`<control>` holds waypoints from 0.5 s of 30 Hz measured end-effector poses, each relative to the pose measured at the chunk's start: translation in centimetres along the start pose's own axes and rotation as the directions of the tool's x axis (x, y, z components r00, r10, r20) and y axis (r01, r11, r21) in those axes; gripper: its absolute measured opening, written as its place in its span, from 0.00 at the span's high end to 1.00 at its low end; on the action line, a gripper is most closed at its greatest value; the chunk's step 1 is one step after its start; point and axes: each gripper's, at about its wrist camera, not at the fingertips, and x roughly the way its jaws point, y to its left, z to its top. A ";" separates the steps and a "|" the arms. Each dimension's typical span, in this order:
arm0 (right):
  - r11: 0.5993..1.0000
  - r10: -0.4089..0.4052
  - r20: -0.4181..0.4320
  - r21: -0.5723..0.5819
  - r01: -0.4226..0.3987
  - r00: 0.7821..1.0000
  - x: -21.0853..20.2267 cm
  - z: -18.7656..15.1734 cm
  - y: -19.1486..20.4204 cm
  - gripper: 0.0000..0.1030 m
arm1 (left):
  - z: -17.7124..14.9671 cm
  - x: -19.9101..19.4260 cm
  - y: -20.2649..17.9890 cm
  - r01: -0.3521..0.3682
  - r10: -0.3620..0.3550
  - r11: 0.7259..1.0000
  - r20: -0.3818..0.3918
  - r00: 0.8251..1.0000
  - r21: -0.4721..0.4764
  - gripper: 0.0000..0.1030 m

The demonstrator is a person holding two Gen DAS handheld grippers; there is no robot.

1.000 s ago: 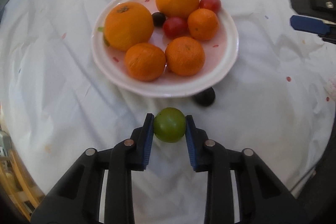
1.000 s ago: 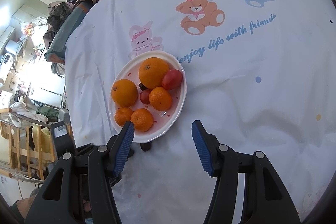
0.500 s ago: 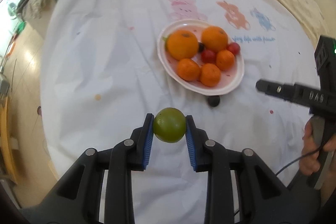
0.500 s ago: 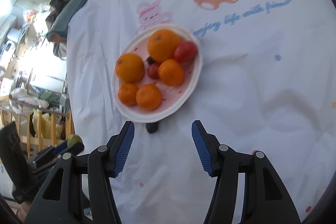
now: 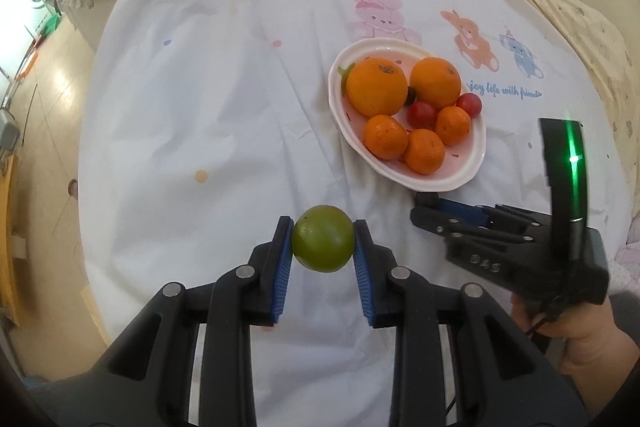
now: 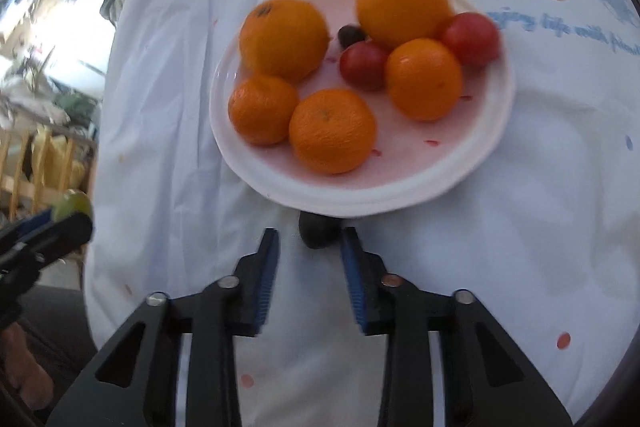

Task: Organize fruits
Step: 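Lift the lime with the left gripper while the right gripper grasps the dark plum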

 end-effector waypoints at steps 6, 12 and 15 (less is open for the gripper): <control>0.999 -0.043 0.016 -0.015 0.044 0.999 0.6 0.8 0.0 0.75 | 0.0 0.7 0.1 -0.022 0.023 1.000 -0.012 1.000 0.013 0.75; 1.000 -0.028 0.009 -0.014 0.028 1.000 0.3 0.3 -0.2 0.76 | -0.2 1.2 -0.7 -0.043 0.043 0.998 -0.013 0.999 0.047 0.75; 1.000 -0.005 0.005 0.004 0.005 1.000 -0.5 -0.4 -0.5 0.76 | -0.3 1.3 -1.0 -0.046 0.046 0.997 -0.003 0.999 0.058 0.75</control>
